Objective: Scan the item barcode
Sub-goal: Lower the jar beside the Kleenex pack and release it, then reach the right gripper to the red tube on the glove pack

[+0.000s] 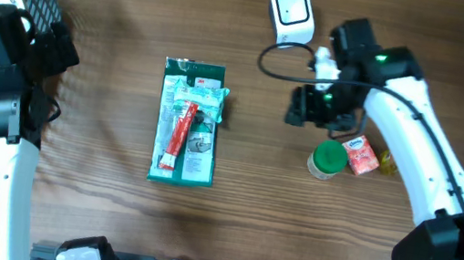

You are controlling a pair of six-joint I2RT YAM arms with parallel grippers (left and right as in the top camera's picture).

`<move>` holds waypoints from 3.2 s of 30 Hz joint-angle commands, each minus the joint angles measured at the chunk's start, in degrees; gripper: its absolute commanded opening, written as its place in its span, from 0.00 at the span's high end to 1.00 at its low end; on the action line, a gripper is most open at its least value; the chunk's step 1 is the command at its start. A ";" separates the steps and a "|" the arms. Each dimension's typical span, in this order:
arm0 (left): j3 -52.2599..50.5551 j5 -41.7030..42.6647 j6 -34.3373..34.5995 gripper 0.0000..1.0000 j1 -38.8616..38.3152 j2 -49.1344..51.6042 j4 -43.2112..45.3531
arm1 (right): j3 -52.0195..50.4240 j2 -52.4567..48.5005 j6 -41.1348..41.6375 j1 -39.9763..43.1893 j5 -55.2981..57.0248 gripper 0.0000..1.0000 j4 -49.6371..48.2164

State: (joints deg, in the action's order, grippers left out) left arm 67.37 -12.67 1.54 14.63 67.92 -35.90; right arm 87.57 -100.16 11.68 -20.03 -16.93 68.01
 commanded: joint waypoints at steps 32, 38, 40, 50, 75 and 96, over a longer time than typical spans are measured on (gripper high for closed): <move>-3.19 3.15 2.29 0.00 0.28 2.27 -2.97 | -29.03 -2.64 28.98 -6.36 39.89 0.96 -20.81; -3.19 3.17 2.29 0.00 0.28 2.27 -2.97 | -29.03 -2.64 28.76 -2.38 39.87 0.96 -18.14; -3.19 3.15 2.29 0.00 0.28 2.27 -2.97 | -29.03 -2.62 27.71 -2.38 39.39 0.96 -18.05; -3.19 3.17 2.29 0.00 0.28 2.27 -2.97 | -9.55 1.03 12.48 -4.87 -6.29 0.80 -19.63; -3.19 3.15 2.29 0.00 0.28 2.27 -2.97 | -26.14 0.17 29.27 -31.93 4.68 0.64 -55.10; -3.19 3.15 2.29 0.00 0.28 2.27 -2.97 | -30.71 -4.22 30.93 -32.30 10.14 0.53 -63.19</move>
State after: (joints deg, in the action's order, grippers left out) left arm 67.37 -12.62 1.54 14.63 67.92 -35.88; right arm 57.45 -102.08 42.24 -52.25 -8.23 5.30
